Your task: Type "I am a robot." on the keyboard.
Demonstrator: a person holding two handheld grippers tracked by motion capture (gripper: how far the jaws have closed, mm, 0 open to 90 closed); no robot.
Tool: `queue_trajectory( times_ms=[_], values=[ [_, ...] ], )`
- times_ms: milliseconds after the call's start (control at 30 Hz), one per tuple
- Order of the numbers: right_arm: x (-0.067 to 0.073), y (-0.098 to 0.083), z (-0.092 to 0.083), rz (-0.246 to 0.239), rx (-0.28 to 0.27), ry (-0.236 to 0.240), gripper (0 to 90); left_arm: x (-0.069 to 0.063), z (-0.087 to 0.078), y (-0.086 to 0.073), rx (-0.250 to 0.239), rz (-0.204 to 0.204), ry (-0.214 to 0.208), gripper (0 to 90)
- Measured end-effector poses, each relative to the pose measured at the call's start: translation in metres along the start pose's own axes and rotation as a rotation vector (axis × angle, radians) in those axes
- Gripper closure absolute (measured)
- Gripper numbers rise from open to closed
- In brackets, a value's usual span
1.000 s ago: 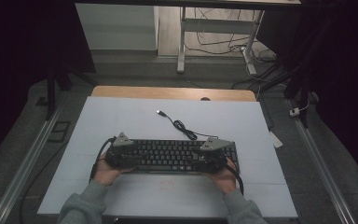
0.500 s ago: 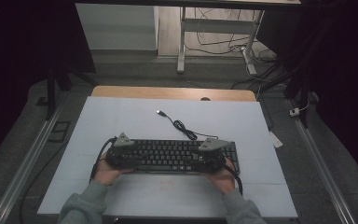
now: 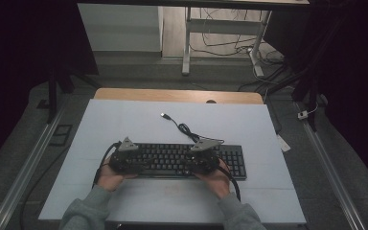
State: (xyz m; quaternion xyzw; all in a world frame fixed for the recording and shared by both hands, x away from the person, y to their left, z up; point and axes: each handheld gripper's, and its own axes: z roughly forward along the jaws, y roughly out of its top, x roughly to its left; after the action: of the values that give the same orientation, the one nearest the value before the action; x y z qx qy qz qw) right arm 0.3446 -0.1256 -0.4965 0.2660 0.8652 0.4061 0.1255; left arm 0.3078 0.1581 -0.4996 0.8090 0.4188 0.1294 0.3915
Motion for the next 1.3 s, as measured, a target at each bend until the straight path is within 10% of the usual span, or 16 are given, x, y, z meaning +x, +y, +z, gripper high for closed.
queue_trajectory(
  times_ms=[300, 1300],
  values=[
    [-0.006, 0.011, 0.013, 0.015, 0.023, -0.002, 89.3, 0.001, 0.002, 0.000, 0.010, 0.001, 0.002, 40.6],
    [-0.003, 0.018, 0.040, 0.010, 0.059, -0.020, 89.6, 0.001, 0.002, -0.002, 0.019, 0.008, 0.011, 39.2]
  ],
)
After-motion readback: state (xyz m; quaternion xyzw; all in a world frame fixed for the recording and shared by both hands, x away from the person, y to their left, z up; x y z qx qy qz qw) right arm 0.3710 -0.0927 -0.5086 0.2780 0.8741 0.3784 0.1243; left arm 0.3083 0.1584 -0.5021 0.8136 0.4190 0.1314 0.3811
